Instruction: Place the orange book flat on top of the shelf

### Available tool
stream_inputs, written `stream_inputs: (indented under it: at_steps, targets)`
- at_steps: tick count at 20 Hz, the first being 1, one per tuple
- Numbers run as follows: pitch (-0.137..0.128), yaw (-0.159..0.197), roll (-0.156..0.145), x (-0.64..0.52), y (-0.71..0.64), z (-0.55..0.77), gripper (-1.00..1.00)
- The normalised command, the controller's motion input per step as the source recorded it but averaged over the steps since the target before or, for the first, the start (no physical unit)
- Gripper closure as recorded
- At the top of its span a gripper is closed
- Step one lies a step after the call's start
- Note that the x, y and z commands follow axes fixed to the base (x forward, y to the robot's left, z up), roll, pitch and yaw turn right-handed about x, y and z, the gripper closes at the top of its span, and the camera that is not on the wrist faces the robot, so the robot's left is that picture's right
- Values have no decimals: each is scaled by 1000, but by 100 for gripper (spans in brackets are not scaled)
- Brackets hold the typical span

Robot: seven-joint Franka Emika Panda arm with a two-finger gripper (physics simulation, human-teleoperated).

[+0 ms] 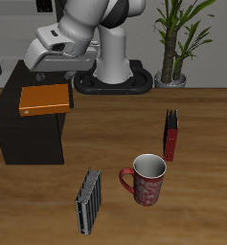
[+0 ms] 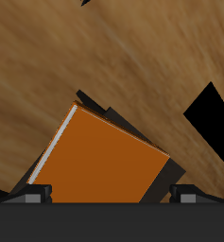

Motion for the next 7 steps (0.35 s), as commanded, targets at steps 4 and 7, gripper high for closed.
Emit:
stream_inputs:
  at_steps: [4, 7]
  targets:
    - [3, 2, 14, 35, 56, -2, -100]
    - [0, -14, -5, 11, -33, 11, -100]
